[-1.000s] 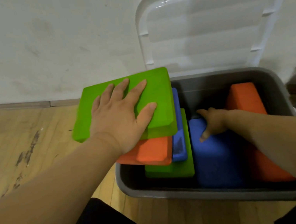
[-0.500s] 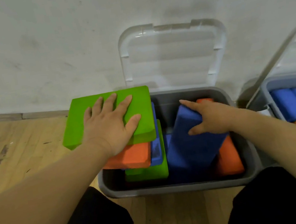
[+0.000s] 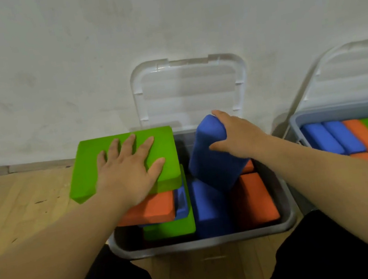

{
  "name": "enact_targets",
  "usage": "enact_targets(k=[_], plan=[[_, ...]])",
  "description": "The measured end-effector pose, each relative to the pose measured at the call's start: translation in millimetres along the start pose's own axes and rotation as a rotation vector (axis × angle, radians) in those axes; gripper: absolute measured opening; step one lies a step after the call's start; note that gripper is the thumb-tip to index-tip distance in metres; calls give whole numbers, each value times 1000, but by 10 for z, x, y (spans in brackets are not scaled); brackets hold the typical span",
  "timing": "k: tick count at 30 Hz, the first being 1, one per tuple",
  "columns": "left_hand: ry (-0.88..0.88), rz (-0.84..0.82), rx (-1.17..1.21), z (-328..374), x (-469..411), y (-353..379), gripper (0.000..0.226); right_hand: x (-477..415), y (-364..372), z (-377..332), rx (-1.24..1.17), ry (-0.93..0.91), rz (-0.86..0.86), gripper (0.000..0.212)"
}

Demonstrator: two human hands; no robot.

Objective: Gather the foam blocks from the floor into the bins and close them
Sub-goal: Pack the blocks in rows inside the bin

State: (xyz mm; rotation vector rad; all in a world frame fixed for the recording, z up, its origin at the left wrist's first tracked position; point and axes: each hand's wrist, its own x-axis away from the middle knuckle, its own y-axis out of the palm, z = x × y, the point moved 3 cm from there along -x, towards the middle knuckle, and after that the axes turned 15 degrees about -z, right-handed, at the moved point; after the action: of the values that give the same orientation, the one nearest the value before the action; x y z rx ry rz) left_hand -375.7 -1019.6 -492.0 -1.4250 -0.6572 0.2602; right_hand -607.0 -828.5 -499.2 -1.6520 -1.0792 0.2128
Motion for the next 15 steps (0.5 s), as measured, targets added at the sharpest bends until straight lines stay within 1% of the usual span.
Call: enact_targets(k=[3, 5, 6, 8, 11, 13, 14, 15], plan=[[-1, 2, -2, 11, -3, 3, 85, -337, 107, -79, 37, 116, 40, 99], [0, 9, -3, 3, -2, 17, 85, -541, 149, -75, 23, 209, 83, 97], [0, 14, 0, -5, -7, 25, 84, -644, 180, -61, 16, 230, 79, 97], [-4, 26, -7, -11, -28, 27, 83, -831, 268, -3, 25, 201, 20, 99], [-12, 42, -18, -24, -50, 36, 83, -1021, 437, 114, 116, 85, -81, 101], [2, 73, -18, -23, -21, -13, 82, -1031, 492, 177, 171, 59, -94, 100], [-10, 60, -10, -65, -84, 67, 82, -1144, 611, 207, 184, 55, -110, 99], [-16, 73, -2, -83, -99, 61, 82, -1139, 618, 205, 195, 72, -69, 97]])
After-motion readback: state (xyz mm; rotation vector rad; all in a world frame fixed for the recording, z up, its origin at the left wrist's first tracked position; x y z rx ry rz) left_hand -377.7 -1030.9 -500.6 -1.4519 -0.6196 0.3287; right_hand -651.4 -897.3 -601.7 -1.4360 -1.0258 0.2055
